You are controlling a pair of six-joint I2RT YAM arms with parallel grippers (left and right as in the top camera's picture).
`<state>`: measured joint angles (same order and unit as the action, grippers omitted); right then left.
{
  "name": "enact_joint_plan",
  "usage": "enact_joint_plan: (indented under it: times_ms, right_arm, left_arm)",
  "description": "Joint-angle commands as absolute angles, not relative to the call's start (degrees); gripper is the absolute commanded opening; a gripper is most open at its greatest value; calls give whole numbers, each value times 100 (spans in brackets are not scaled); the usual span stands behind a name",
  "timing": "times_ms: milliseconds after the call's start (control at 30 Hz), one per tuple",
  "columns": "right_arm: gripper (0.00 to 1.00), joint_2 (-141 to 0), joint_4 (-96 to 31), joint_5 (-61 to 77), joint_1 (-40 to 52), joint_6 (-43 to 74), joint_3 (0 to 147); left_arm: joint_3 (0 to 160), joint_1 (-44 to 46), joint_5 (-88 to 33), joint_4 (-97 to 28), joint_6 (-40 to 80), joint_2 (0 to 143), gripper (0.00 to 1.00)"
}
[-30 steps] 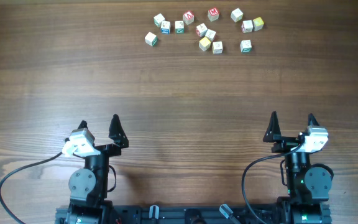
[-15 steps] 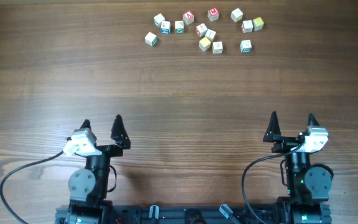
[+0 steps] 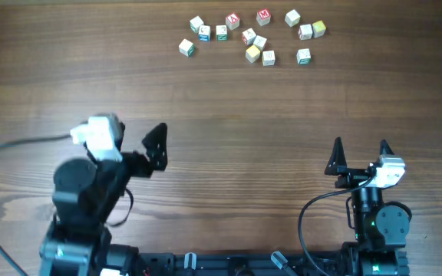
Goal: Form a tower
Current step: 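Reach the left gripper forward to the block cluster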
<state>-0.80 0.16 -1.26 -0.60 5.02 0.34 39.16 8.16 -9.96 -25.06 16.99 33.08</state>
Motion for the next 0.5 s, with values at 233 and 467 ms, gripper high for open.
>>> enact_joint_plan:
  times_ms: [233, 467]
  right_arm:
    - [100, -71, 34, -32, -73, 451, 30]
    - [100, -71, 34, -32, -73, 454, 30]
  left_arm:
    - [5708, 781, -1885, -4287, 1675, 4694, 100]
    - [5817, 980, -1909, -4073, 1717, 5325, 100]
